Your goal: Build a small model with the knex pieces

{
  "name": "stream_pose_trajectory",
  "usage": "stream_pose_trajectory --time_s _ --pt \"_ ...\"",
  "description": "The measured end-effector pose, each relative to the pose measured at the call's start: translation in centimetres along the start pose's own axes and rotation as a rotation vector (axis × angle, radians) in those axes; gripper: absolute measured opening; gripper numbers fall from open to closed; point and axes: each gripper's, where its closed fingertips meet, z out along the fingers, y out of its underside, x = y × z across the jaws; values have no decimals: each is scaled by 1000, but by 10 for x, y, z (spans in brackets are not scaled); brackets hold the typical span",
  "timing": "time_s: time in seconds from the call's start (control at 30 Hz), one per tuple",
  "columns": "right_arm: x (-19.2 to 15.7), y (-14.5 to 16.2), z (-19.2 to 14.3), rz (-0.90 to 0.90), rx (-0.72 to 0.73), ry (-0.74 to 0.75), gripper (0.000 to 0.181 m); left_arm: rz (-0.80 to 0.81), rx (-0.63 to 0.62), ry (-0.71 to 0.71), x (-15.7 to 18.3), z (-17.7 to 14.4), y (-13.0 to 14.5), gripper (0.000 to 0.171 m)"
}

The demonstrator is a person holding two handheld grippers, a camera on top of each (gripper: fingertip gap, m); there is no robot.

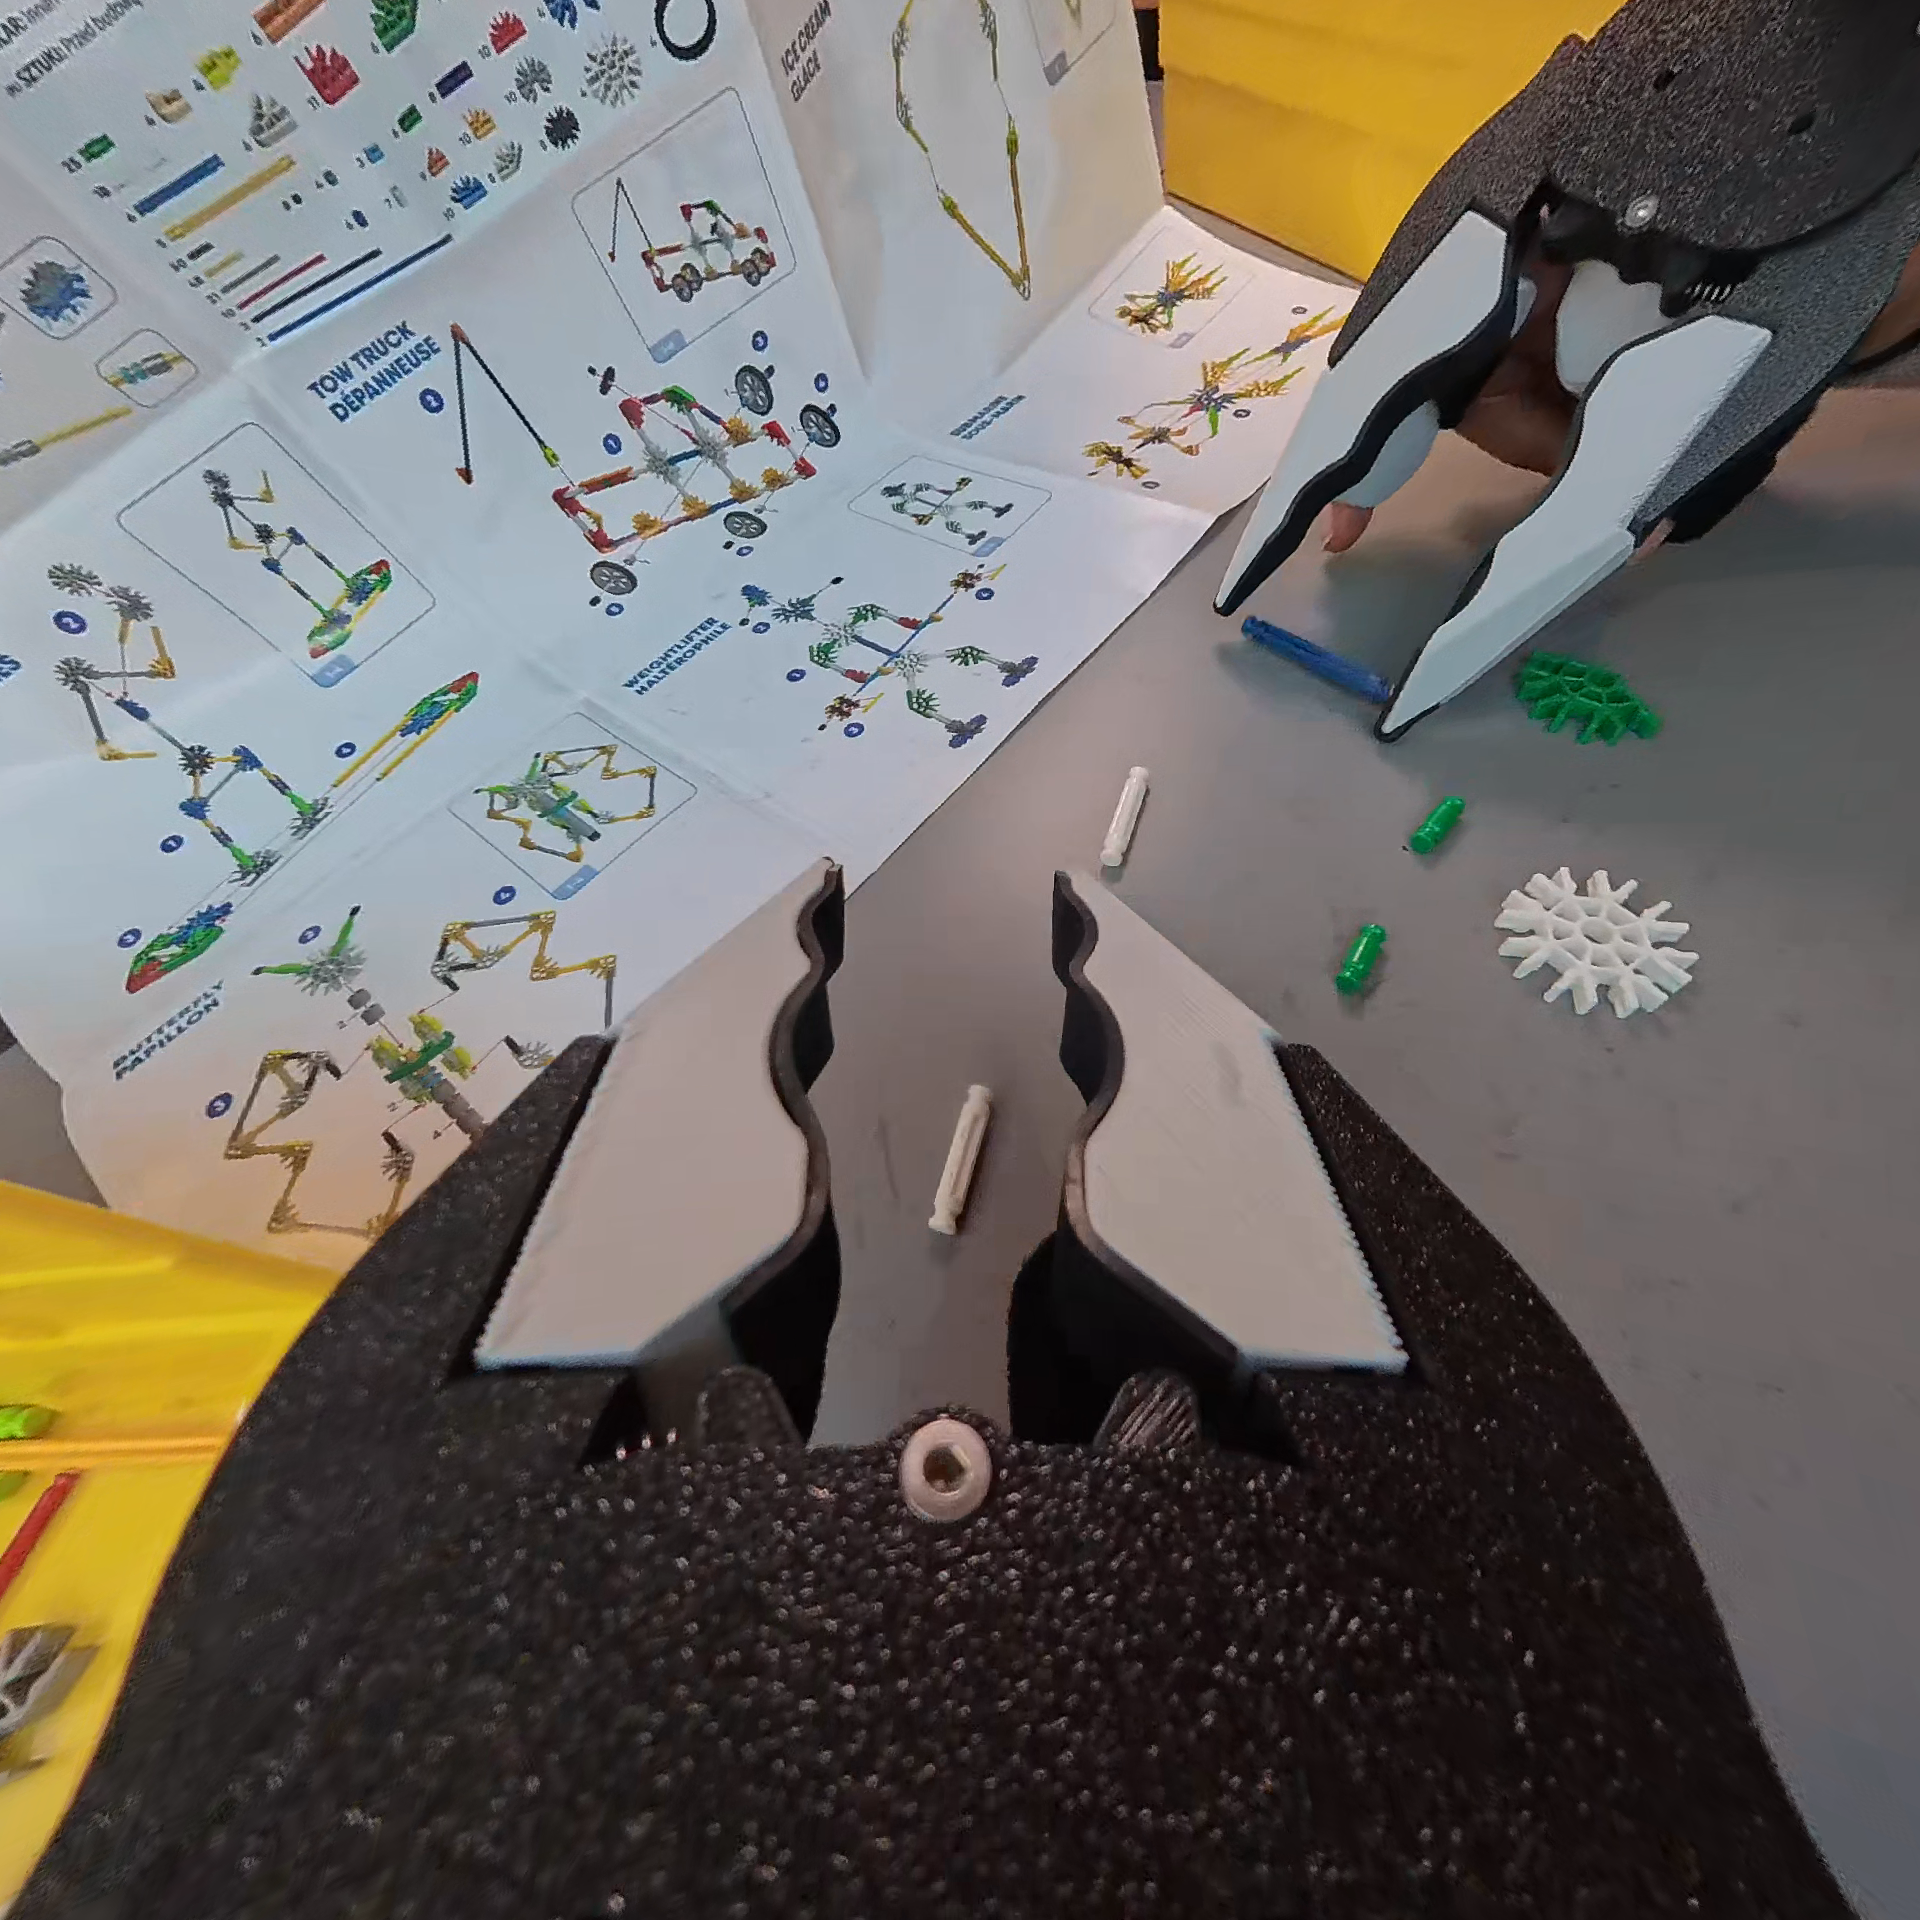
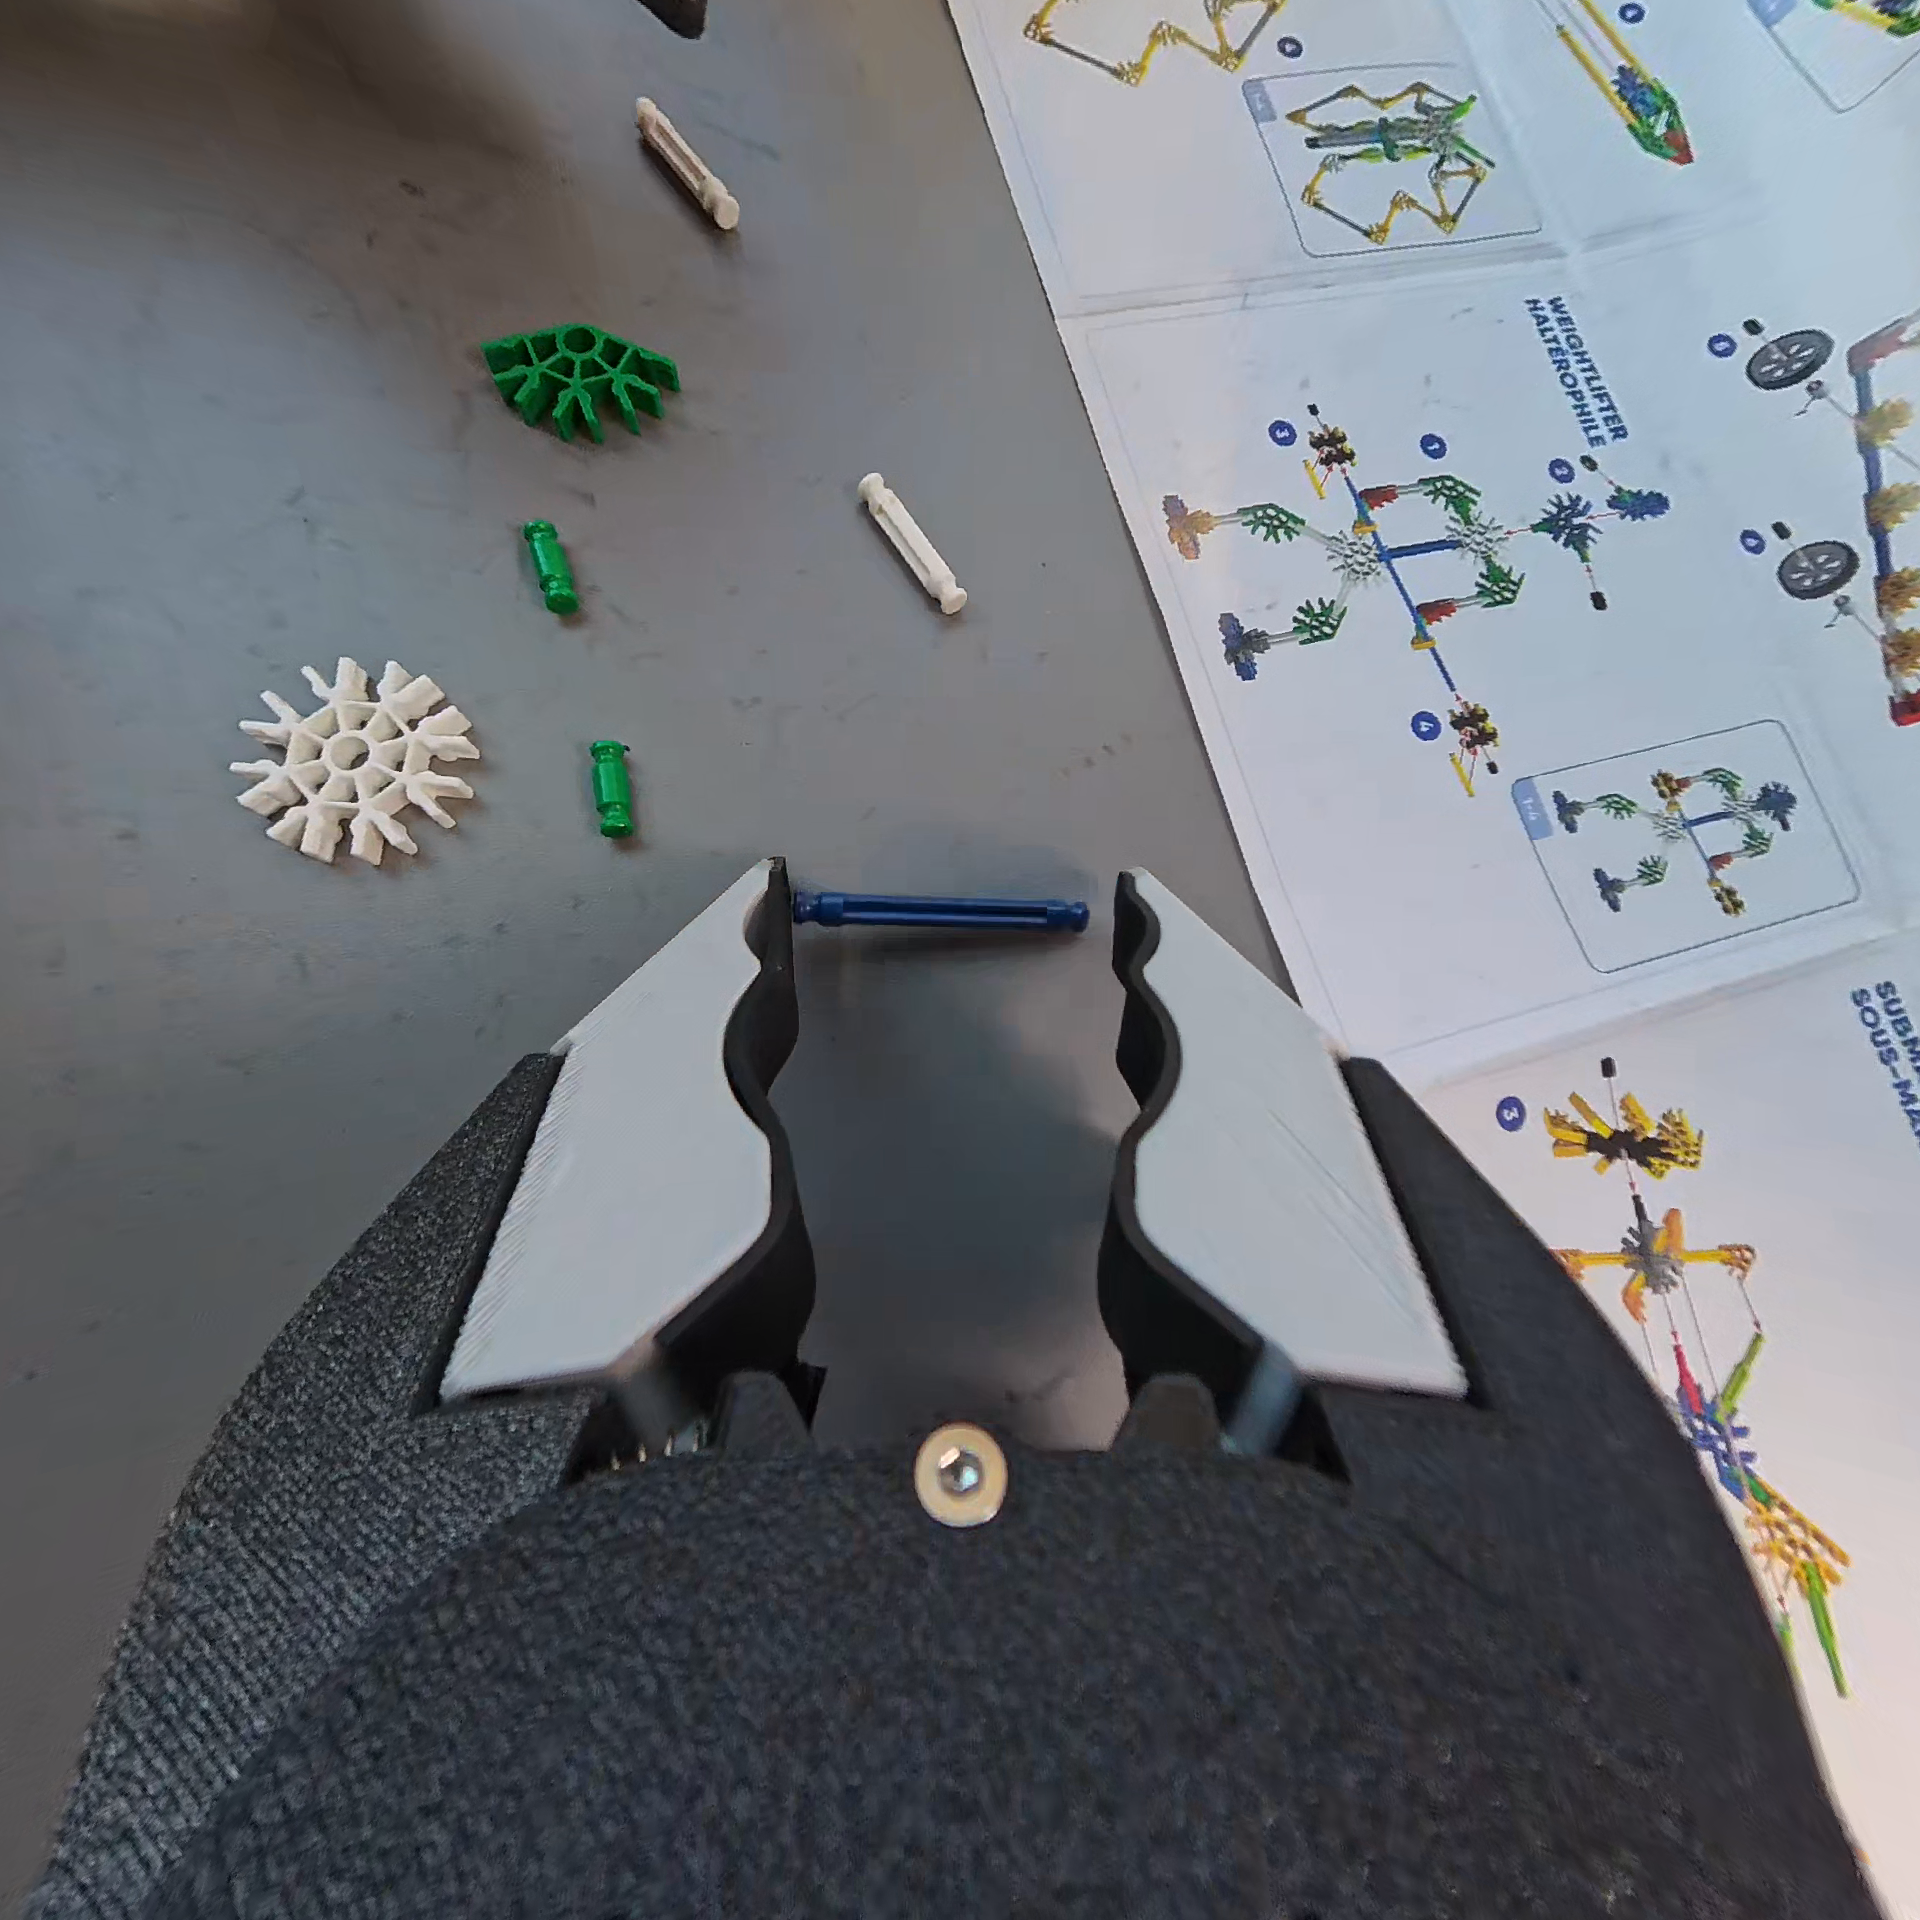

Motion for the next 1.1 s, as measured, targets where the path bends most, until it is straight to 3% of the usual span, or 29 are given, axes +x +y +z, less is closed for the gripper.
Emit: stream_pose_trajectory --time_s 0.3,0.57,1.1 --pt "2 0 -1 11 10 8 65 42 -13 4 5 6 8 39" --pt "8 -2 -28 108 115 76 65 41 -38 -26 -1 0 17 38" --pt "5 0 -38 39 131 169 61 -17 -10 -22 -3 -3 10 36"
